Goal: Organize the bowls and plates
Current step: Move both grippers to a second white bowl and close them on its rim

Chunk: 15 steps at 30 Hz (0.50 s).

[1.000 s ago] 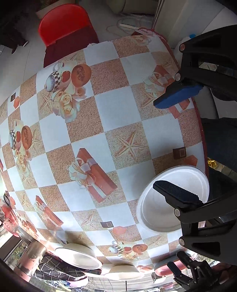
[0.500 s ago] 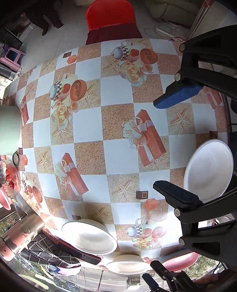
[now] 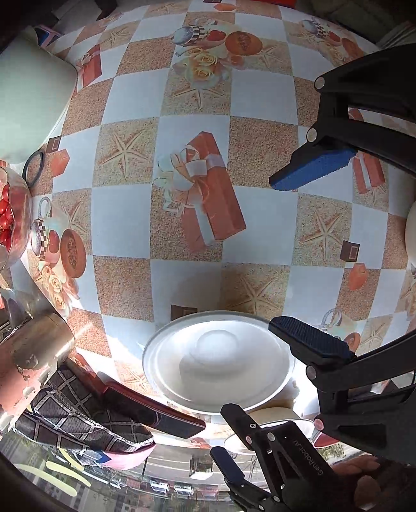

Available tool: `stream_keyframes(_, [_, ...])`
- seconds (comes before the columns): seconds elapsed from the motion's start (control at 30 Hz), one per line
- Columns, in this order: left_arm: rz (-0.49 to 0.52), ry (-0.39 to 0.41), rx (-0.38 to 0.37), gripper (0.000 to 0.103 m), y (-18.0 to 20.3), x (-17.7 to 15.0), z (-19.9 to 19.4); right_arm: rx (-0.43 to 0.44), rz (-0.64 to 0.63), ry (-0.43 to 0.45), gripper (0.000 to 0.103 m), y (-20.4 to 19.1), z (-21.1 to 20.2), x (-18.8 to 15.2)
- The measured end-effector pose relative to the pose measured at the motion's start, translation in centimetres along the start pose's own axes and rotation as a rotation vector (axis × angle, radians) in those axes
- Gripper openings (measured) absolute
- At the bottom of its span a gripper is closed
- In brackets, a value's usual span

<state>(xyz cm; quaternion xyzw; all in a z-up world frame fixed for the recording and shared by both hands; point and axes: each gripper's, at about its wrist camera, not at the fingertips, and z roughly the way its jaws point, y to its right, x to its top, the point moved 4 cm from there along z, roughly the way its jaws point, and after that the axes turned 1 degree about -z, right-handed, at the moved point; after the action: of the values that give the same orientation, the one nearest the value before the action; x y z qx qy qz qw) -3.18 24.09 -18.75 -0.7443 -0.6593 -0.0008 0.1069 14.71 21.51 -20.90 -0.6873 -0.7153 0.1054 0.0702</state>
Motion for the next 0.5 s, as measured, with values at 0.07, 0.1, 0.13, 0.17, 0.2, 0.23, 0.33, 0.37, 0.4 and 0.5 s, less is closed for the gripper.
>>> stream_keyframes(0.07, [0.005, -0.01, 0.002, 0.082, 0.2, 0.8, 0.9, 0.015, 0.003, -0.002, 0.082, -0.5, 0.7, 0.8])
stream_keyframes(0.1, [0.008, -0.018, 0.008, 0.082, 0.2, 1.2, 1.4, 0.019, 0.0, -0.008, 0.082, -0.7, 1.2, 1.0])
stream_keyframes(0.13, [0.009, -0.023, 0.015, 0.082, 0.2, 1.5, 1.8, 0.022, -0.002, -0.014, 0.082, -0.9, 1.6, 1.2])
stream_keyframes(0.17, [0.009, -0.031, 0.019, 0.082, 0.3, 1.8, 2.3, 0.023, -0.005, -0.019, 0.082, -1.1, 2.0, 1.5])
stream_keyframes(0.2, [0.007, -0.042, 0.02, 0.082, 0.3, 1.9, 2.8, 0.024, -0.006, -0.025, 0.082, -1.2, 2.4, 1.6])
stream_keyframes(0.23, [0.003, -0.059, 0.027, 0.082, 0.2, 2.1, 3.4, 0.025, -0.005, -0.028, 0.082, -1.3, 2.8, 1.8])
stream_keyframes(0.33, [0.004, -0.101, 0.034, 0.082, 0.4, 2.2, 4.9, 0.036, -0.003, -0.041, 0.08, -1.6, 3.8, 2.2])
stream_keyframes(0.37, [0.005, -0.11, 0.033, 0.081, 0.6, 2.1, 5.2, 0.04, -0.006, -0.044, 0.076, -1.7, 4.0, 2.3])
stream_keyframes(0.4, [0.008, -0.119, 0.027, 0.082, 0.8, 2.1, 5.4, 0.053, -0.007, -0.053, 0.069, -1.8, 4.3, 2.3])
stream_keyframes(0.5, [0.009, -0.122, 0.014, 0.081, 1.4, 1.7, 5.4, 0.116, -0.009, -0.05, 0.041, -2.2, 4.2, 2.4])
